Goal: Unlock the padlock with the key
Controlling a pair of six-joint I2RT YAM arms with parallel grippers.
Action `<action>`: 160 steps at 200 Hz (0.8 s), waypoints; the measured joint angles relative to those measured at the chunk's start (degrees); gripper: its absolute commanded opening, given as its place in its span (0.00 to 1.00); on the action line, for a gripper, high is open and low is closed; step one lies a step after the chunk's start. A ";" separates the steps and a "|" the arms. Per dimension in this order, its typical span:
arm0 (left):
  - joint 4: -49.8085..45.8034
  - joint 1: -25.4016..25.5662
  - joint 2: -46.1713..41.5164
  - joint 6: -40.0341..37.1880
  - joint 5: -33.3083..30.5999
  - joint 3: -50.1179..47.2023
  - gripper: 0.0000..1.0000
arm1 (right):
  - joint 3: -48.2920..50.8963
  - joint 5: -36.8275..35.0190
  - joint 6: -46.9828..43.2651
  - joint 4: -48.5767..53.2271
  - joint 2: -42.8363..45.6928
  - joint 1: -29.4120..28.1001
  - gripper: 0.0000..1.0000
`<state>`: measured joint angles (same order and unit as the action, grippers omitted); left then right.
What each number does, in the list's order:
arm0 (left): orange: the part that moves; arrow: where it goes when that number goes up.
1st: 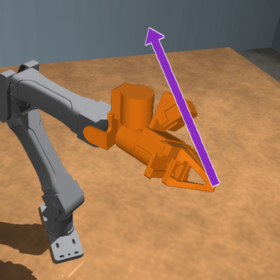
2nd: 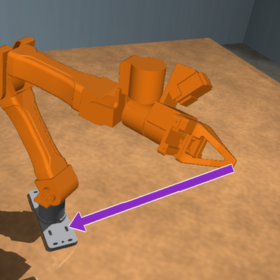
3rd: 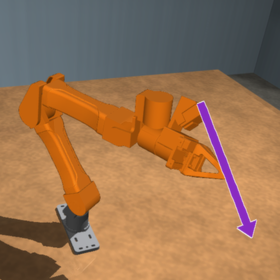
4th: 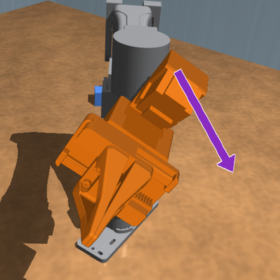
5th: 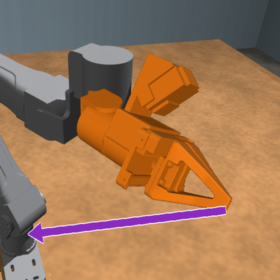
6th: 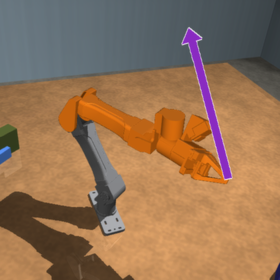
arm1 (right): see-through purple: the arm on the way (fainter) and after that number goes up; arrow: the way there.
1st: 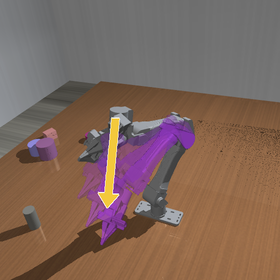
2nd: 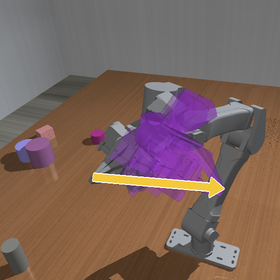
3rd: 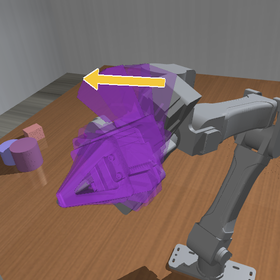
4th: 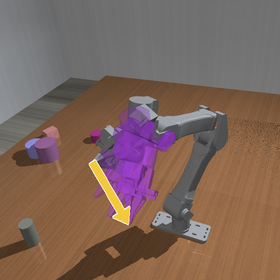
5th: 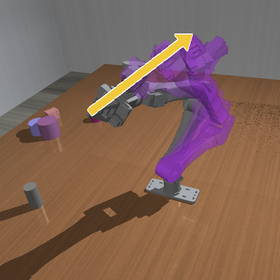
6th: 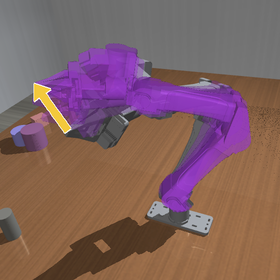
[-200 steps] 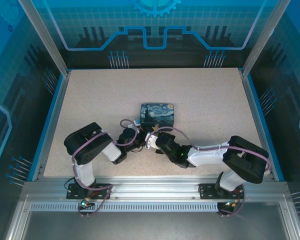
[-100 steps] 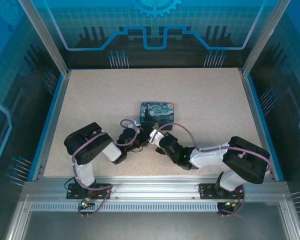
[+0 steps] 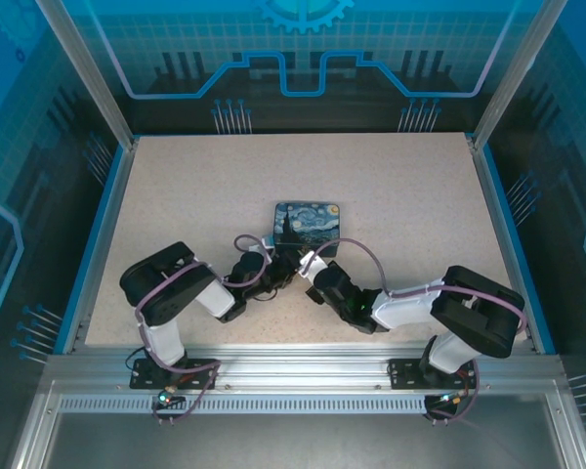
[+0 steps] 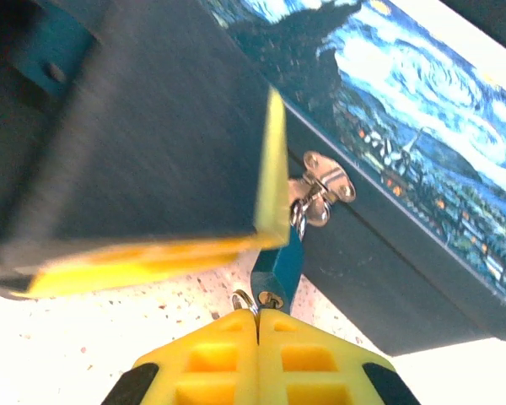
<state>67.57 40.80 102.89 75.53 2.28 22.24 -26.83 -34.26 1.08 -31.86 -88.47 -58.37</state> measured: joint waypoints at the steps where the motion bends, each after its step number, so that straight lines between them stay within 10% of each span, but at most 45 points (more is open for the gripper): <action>1: -0.17 0.00 -0.17 -0.09 0.00 -0.09 0.38 | 0.02 0.00 0.09 -0.02 -0.02 0.00 0.00; 160: -43.21 -1.68 -41.13 -21.64 -10.93 -0.85 0.68 | 8.96 21.03 27.74 -10.32 3.82 10.38 0.00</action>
<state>24.36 39.11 61.76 53.89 -8.64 21.39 -17.87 -13.23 28.82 -42.17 -84.64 -47.99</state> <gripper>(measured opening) 0.682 0.048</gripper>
